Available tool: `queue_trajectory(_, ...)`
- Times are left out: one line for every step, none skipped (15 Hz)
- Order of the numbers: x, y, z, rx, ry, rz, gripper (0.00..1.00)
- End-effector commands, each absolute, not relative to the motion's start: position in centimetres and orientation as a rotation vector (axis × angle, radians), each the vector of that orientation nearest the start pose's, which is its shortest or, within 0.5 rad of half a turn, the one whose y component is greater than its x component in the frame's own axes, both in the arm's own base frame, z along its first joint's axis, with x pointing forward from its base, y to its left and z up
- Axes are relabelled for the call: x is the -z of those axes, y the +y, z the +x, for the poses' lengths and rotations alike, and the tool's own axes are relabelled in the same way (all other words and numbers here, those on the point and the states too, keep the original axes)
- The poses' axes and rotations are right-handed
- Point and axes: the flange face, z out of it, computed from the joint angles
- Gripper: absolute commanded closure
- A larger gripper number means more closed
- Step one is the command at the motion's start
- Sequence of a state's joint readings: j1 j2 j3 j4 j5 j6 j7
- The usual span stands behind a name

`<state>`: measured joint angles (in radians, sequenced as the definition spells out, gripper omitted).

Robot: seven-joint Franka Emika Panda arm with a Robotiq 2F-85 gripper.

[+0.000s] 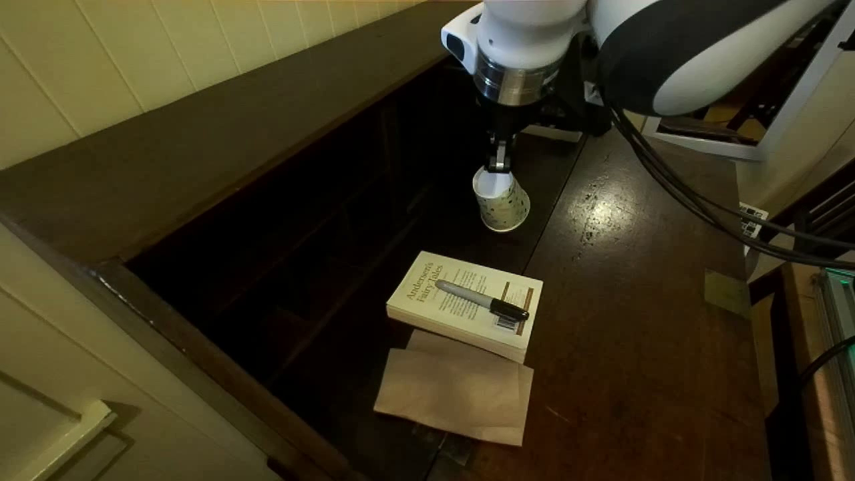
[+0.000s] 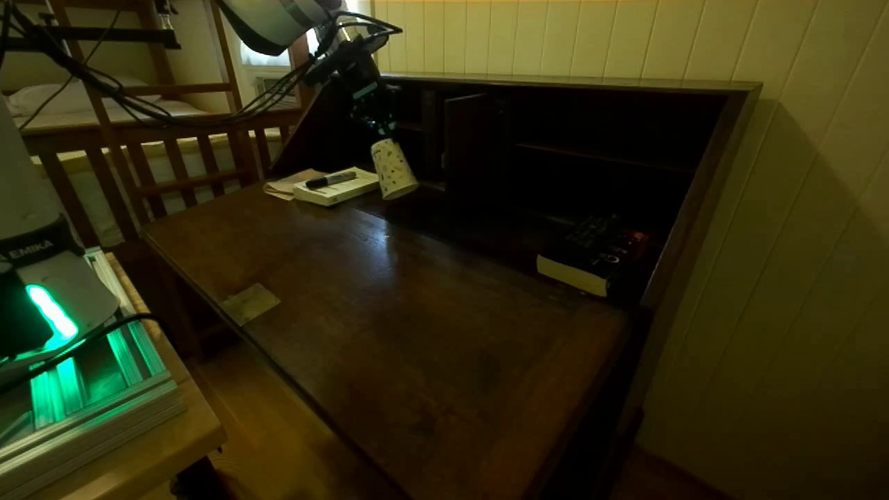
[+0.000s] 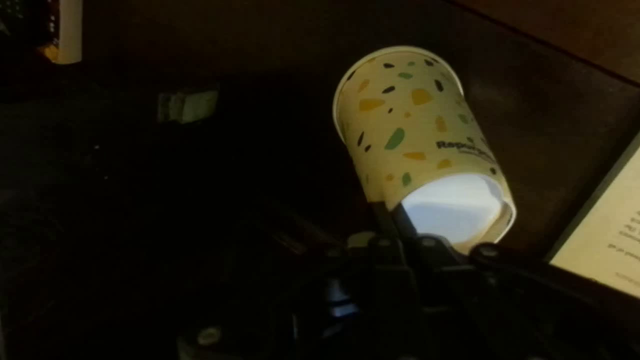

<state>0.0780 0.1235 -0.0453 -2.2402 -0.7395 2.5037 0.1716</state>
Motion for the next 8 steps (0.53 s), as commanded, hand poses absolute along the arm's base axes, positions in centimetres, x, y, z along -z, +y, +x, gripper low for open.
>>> queue_trajectory(-32.0,3.6,55.4,0.293,-1.006,-3.557,0.99)
queue_trajectory(-31.8,4.0,55.4,0.291,-1.060,-3.564,0.99)
queue_trajectory(-31.6,4.4,55.5,0.294,-1.110,-3.570,0.99)
queue_trajectory(-31.4,4.8,55.5,0.302,-1.152,-3.573,0.99)
queue_trajectory(-31.2,5.2,55.6,0.318,-1.190,-3.579,0.99)
queue_trajectory(-31.0,5.6,55.7,0.335,-1.223,-3.581,0.93)
queue_trajectory(-30.8,5.9,55.8,0.356,-1.251,-3.583,0.72)
queue_trajectory(-30.7,6.2,56.0,0.398,-1.268,-3.592,0.65)
